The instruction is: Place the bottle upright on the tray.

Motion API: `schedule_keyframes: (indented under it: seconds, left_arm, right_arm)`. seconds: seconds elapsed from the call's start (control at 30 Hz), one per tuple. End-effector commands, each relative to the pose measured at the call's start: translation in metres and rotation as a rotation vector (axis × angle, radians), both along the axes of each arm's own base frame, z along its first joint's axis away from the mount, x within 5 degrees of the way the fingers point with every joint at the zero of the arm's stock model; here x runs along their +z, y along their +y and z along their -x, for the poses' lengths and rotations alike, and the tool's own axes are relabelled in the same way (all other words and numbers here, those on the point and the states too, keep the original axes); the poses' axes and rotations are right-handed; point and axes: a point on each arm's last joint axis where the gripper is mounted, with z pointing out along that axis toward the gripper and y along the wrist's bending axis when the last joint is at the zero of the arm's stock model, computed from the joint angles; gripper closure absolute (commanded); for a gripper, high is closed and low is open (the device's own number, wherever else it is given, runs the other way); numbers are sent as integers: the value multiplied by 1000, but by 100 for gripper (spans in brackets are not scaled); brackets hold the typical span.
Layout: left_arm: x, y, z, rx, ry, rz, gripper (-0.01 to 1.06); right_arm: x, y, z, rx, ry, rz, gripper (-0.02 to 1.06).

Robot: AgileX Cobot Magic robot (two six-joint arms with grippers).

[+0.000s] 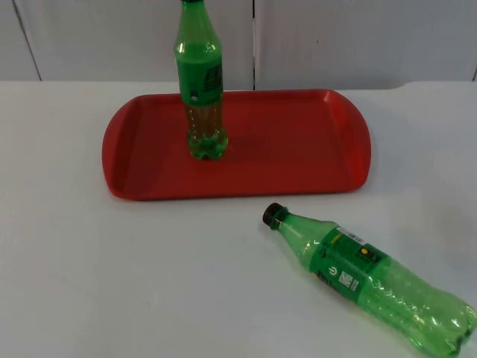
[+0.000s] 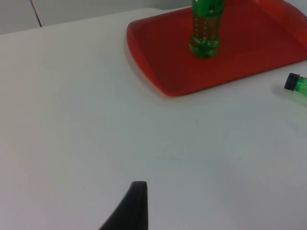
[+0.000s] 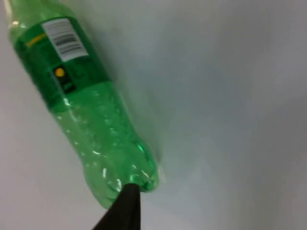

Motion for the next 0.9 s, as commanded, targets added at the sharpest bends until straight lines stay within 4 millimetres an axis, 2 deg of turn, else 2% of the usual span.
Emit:
schedule_keyframes:
  seconds: [0.0, 0.1, 0.13, 0.27, 0.3, 0.43, 0.47, 0.6, 0.7, 0.87]
  left_arm:
    - [-1, 1, 0, 1, -5, -1, 0]
    - [-1, 1, 0, 1, -5, -1, 0]
    - [-1, 1, 0, 1, -5, -1, 0]
    - [-1, 1, 0, 2, -5, -3, 0]
    - [-1, 1, 0, 2, -5, -3, 0]
    - [-1, 1, 0, 2, -5, -3, 0]
    - [-1, 1, 0, 2, -5, -3, 0]
    - [-1, 1, 0, 2, -5, -3, 0]
    - [-1, 1, 0, 2, -5, -3, 0]
    - [-1, 1, 0, 2, -5, -3, 0]
  right_arm:
    - [3, 12, -4, 52, -23, 3, 1]
    - [5, 40, -12, 150, -32, 18, 1]
    - [5, 40, -12, 150, -32, 18, 1]
    - [3, 81, -19, 284, -28, 50, 1]
    - [3, 81, -19, 284, -28, 50, 1]
    - [-7, 110, -26, 370, -13, 102, 1]
    - [-7, 110, -26, 370, -13, 102, 1]
    - [-21, 134, -36, 401, 18, 127, 1]
    - [-30, 140, -42, 403, 31, 134, 1]
    - [-57, 145, -50, 438, 57, 197, 1]
